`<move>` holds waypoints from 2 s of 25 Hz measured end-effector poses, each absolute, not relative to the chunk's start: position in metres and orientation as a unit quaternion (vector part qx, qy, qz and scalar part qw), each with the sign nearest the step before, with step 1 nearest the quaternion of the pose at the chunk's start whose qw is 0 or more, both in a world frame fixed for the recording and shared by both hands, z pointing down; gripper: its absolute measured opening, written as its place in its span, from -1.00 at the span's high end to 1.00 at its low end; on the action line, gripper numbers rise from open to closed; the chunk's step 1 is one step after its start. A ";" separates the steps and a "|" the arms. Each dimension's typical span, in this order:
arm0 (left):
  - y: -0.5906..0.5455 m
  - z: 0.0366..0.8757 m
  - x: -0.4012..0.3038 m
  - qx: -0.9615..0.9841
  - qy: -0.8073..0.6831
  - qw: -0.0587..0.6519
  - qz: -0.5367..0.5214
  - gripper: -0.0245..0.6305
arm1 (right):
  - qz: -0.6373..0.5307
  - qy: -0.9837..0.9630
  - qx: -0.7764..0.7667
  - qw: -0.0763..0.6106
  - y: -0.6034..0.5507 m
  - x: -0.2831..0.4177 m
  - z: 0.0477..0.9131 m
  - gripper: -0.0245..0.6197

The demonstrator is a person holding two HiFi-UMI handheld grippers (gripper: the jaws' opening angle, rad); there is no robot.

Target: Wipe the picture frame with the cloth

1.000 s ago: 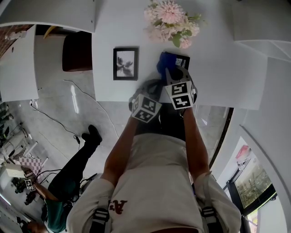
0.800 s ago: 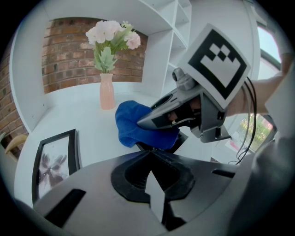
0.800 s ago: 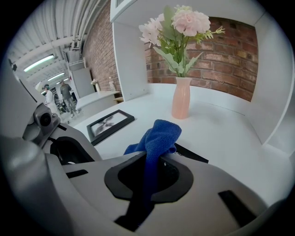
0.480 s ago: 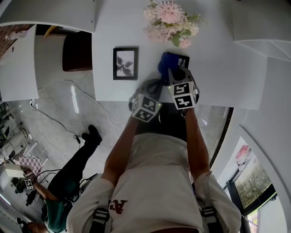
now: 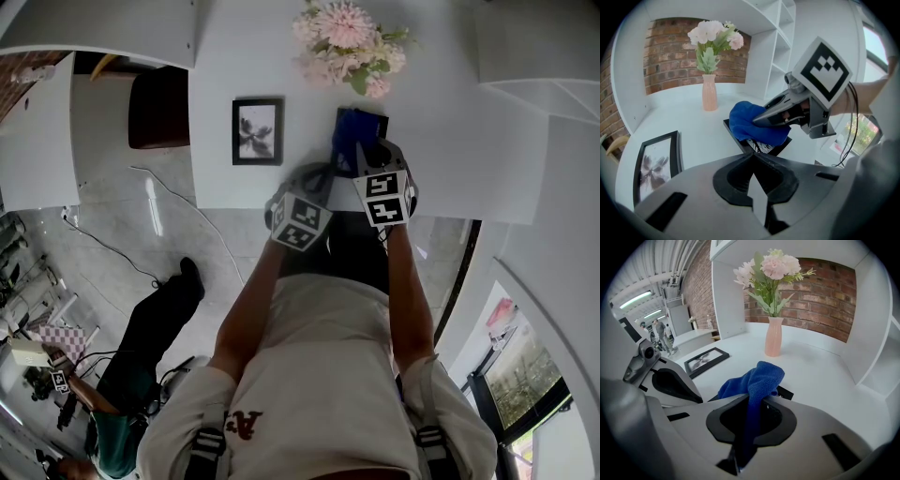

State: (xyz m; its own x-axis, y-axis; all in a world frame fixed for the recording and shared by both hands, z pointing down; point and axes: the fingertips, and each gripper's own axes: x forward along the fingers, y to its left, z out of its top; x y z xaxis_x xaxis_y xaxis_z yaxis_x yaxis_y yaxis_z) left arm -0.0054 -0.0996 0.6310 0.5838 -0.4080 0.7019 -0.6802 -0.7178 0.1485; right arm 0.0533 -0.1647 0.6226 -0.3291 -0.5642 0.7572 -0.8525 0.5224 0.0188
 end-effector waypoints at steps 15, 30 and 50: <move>-0.100 0.632 -0.006 0.865 -0.316 0.205 0.333 0.93 | 0.192 -0.776 0.465 0.381 -0.165 0.077 0.619 0.84; -0.100 0.632 -0.006 0.863 -0.319 0.204 0.335 0.93 | 0.194 -0.751 0.497 0.388 -0.164 0.121 0.619 0.84; -0.100 0.636 -0.006 0.860 -0.315 0.197 0.349 0.93 | 0.196 -0.709 0.564 0.376 -0.146 0.177 0.596 0.84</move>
State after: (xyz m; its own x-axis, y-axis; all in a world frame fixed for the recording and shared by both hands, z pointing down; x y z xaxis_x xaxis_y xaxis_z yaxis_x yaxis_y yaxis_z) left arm -0.0061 -0.1002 0.6360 0.5581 -0.4044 0.7246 -0.6791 -0.7244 0.1188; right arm 0.1775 -0.1458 0.5963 -0.0817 -0.6510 0.7547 -0.9466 0.2877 0.1457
